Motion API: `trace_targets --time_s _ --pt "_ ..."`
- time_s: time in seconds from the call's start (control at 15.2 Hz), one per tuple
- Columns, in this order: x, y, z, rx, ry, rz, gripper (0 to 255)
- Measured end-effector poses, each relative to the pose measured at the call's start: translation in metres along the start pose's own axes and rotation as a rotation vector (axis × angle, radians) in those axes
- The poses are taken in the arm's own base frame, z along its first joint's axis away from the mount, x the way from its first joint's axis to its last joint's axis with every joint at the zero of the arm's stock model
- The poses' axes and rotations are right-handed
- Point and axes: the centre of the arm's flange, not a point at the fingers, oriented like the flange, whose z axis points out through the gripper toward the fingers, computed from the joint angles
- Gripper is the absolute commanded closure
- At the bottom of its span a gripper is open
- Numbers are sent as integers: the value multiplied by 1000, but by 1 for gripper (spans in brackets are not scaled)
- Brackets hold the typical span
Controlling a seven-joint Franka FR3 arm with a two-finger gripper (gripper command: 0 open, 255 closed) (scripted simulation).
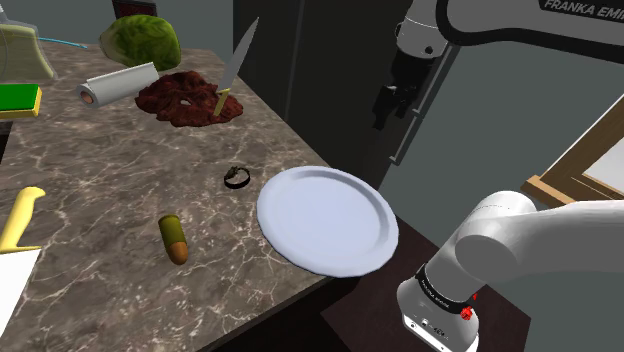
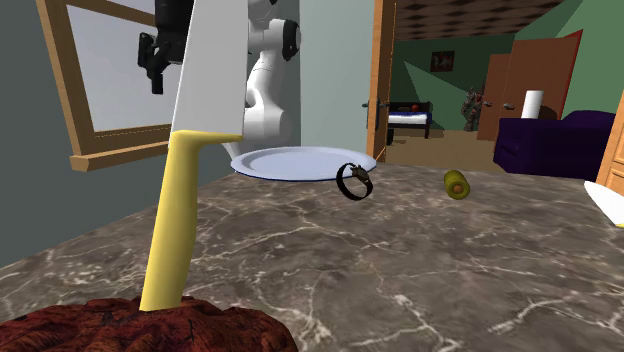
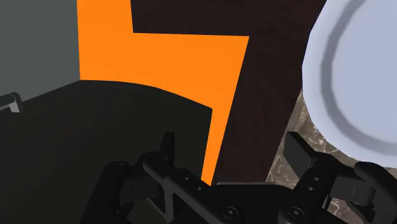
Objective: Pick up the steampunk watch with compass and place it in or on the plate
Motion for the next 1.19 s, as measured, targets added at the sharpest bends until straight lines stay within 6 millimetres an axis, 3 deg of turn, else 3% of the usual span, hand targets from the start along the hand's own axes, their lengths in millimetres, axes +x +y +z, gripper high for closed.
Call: trace_targets --time_s 0.2,1.19 --pt "7 -11 2 12 -8 -2 0" --pt "90 -172 30 157 -114 -18 0"
